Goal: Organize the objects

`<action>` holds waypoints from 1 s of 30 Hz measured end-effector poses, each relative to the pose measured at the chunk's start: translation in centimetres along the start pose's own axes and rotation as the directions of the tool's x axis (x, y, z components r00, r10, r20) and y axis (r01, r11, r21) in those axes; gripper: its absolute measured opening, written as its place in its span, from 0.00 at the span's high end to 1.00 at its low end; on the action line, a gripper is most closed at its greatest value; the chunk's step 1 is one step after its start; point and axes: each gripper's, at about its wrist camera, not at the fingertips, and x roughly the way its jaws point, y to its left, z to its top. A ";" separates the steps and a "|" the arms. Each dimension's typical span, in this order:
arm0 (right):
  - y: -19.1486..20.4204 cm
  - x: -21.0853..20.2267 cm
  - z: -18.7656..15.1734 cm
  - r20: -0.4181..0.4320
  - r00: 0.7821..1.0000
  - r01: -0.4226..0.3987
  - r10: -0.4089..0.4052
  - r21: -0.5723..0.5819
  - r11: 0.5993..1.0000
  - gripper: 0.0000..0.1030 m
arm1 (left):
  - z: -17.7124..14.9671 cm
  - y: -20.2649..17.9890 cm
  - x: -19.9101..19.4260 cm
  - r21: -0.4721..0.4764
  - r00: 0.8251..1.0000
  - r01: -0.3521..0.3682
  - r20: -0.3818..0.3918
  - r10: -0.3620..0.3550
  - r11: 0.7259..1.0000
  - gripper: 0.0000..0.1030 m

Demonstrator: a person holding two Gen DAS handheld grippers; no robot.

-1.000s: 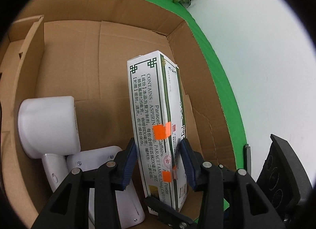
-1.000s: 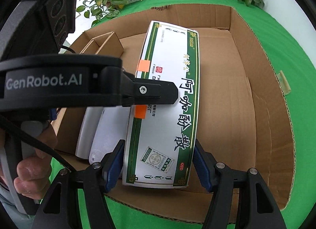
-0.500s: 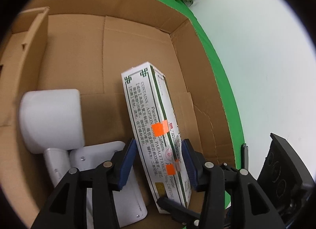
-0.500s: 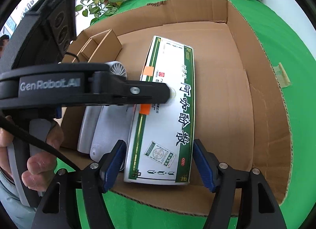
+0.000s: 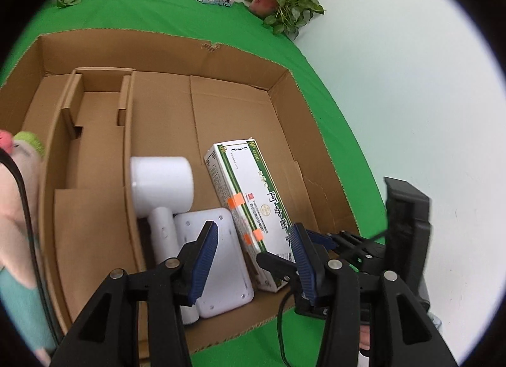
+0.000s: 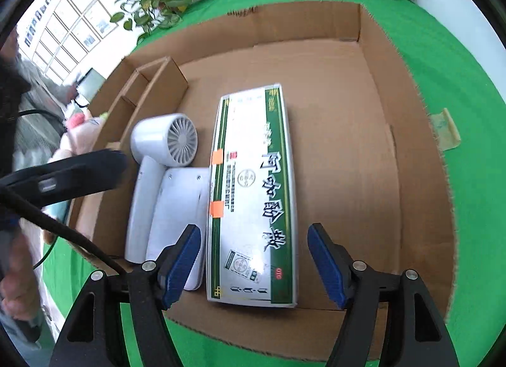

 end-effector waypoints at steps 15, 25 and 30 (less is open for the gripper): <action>4.5 -3.8 -3.0 0.292 0.947 0.160 -0.133 -0.072 0.984 0.21 | -5.1 1.5 -10.2 0.047 0.849 -0.349 0.438 0.294 0.936 0.34; 8.2 -3.4 -8.2 0.559 0.811 0.222 -0.169 -0.027 0.975 0.09 | -10.1 4.1 -8.2 0.011 0.714 -0.556 0.518 0.471 0.831 0.23; 7.3 -1.7 -8.8 0.556 0.810 0.218 -0.184 0.005 0.976 0.06 | -10.9 3.9 -5.6 0.021 0.679 -0.597 0.546 0.491 0.802 0.23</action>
